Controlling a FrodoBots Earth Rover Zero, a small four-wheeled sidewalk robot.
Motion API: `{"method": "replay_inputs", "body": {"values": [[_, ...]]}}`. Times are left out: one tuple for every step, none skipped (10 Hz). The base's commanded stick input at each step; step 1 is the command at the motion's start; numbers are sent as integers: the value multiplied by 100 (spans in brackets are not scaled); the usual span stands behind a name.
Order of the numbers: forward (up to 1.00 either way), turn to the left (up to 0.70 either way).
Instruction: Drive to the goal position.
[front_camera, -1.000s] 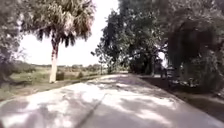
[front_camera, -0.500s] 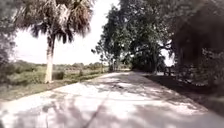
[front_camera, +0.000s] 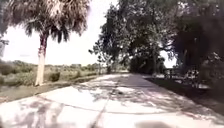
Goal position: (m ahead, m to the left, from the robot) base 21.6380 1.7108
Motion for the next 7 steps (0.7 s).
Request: {"method": "replay_inputs", "body": {"values": [[100,0],[100,0],[100,0],[100,0],[100,0],[100,0],[100,0]]}}
